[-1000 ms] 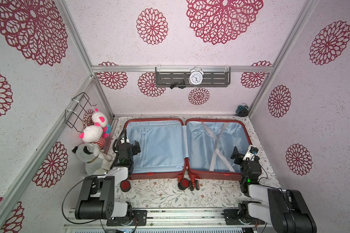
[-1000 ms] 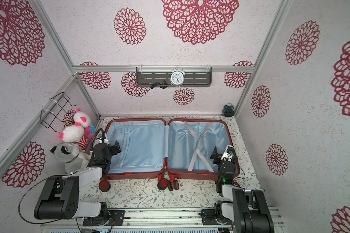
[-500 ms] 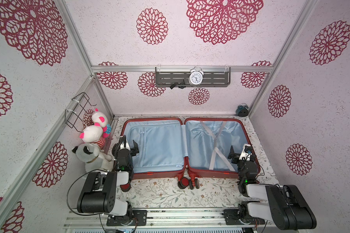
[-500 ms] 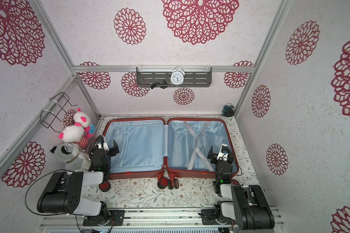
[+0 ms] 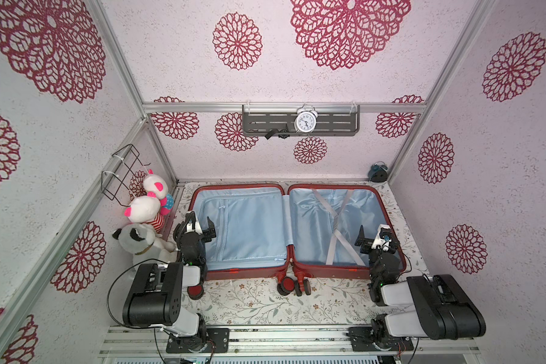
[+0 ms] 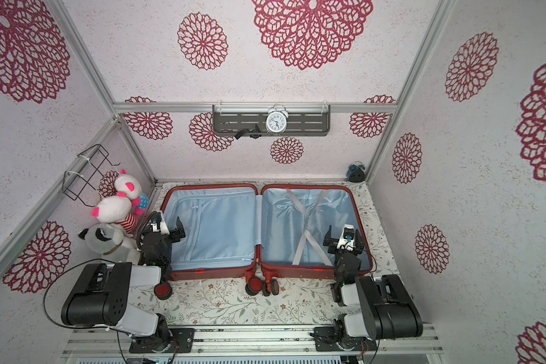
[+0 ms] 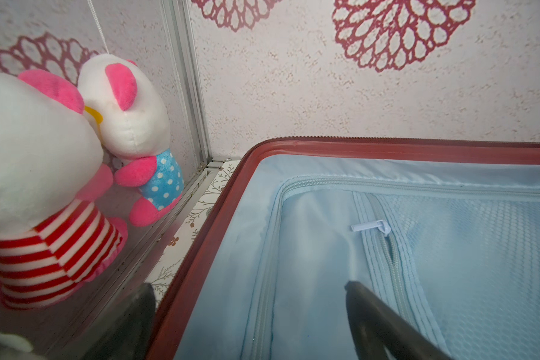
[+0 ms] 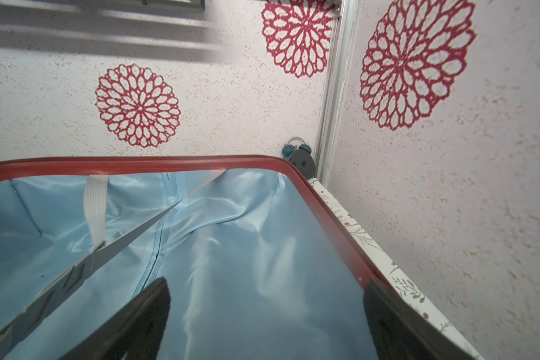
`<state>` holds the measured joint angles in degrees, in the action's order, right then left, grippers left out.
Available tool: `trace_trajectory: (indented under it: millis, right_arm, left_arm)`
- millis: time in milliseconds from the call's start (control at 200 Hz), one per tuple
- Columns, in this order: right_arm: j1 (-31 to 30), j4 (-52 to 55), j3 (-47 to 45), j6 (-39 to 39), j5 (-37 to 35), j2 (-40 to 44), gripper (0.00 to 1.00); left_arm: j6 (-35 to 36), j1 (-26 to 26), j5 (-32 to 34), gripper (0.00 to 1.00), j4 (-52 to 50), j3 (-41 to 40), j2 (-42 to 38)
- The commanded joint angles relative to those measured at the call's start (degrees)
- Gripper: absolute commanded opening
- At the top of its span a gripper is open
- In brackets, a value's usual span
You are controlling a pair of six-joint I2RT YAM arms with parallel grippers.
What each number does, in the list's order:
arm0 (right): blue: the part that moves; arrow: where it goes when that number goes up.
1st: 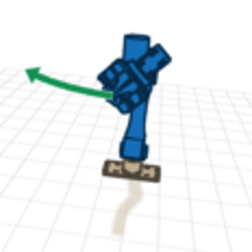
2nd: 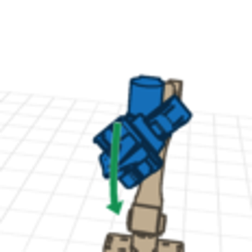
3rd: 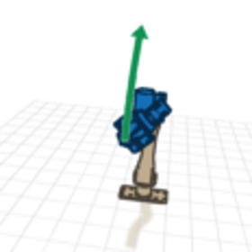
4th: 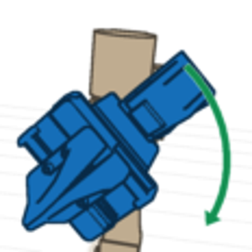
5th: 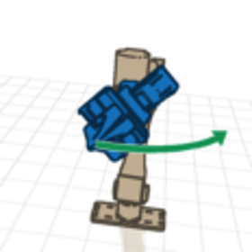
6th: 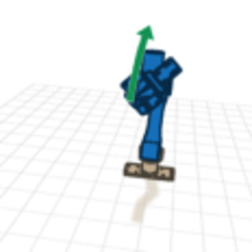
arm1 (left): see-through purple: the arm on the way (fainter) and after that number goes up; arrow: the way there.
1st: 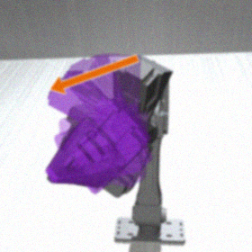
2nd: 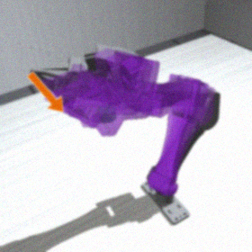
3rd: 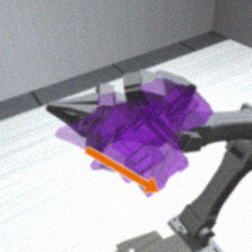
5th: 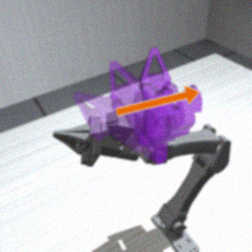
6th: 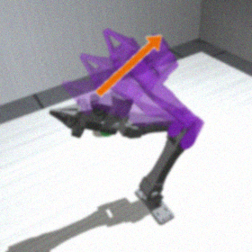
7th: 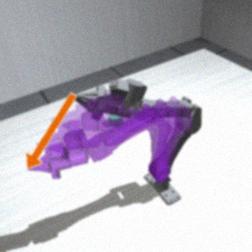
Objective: Open the suitcase zippers
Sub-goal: Reset both arms
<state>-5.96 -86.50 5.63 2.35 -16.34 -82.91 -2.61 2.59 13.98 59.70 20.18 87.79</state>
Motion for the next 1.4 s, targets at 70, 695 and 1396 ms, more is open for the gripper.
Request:
trace_trajectory:
  millis: [70,695,1396]
  right_arm:
    - [0.1,7.0,3.1,0.9,1.8,-5.2,0.99]
    - [5.3,19.2,9.5,-3.3,7.5,-4.9,0.99]
    - [5.3,19.4,9.6,-3.3,7.5,-4.9,0.99]
  left_arm:
    - [-1.0,1.0,-1.7,0.98,-4.7,1.4,0.9]
    - [-1.5,1.8,-3.0,0.98,-6.6,2.2,0.8]
    - [-1.6,1.9,-3.1,0.98,-6.8,2.4,0.9]
